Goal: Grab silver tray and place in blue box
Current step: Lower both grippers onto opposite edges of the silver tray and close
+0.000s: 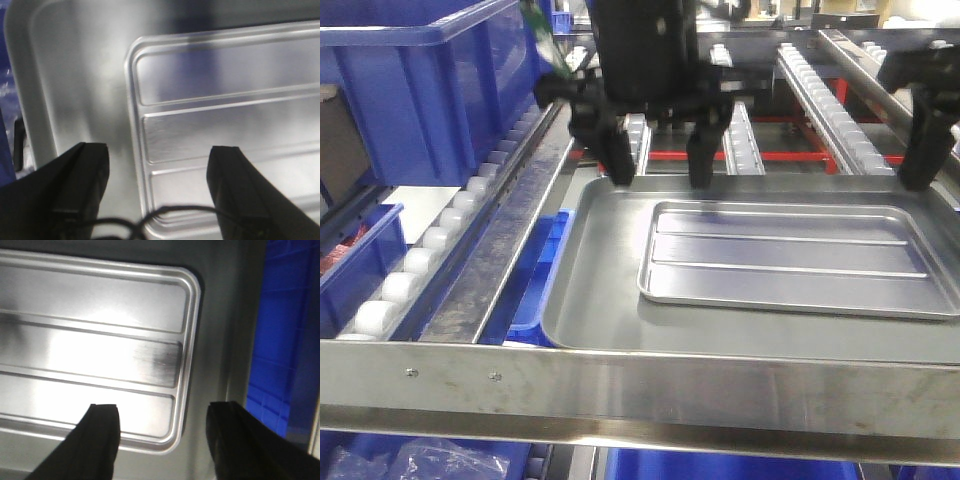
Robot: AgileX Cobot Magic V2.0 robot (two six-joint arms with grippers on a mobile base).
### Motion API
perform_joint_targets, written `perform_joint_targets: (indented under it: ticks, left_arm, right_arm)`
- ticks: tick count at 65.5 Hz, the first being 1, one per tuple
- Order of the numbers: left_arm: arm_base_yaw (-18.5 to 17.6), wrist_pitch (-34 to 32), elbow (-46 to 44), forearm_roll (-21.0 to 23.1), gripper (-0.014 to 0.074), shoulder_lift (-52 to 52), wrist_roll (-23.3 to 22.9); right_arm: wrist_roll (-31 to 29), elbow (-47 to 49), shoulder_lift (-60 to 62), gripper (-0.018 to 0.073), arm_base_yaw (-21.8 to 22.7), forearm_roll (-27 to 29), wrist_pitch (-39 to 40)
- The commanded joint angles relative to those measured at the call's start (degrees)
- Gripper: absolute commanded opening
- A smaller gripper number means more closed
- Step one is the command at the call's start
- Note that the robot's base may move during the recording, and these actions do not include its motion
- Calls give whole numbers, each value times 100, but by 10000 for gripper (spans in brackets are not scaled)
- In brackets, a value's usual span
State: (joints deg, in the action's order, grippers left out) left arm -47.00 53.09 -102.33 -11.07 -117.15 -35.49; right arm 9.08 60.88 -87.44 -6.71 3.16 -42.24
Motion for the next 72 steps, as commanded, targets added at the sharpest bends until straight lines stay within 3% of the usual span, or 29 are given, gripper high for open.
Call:
perform_joint_targets:
  ticks: [1, 72]
  left_arm:
    - [73, -112, -208, -115, 333, 226, -225]
    - [170, -223, -208, -39, 331, -471, -239]
  right_arm:
    - [2, 188, 38, 488, 53, 0, 277]
    - [-56, 188, -858, 481, 203, 0, 897]
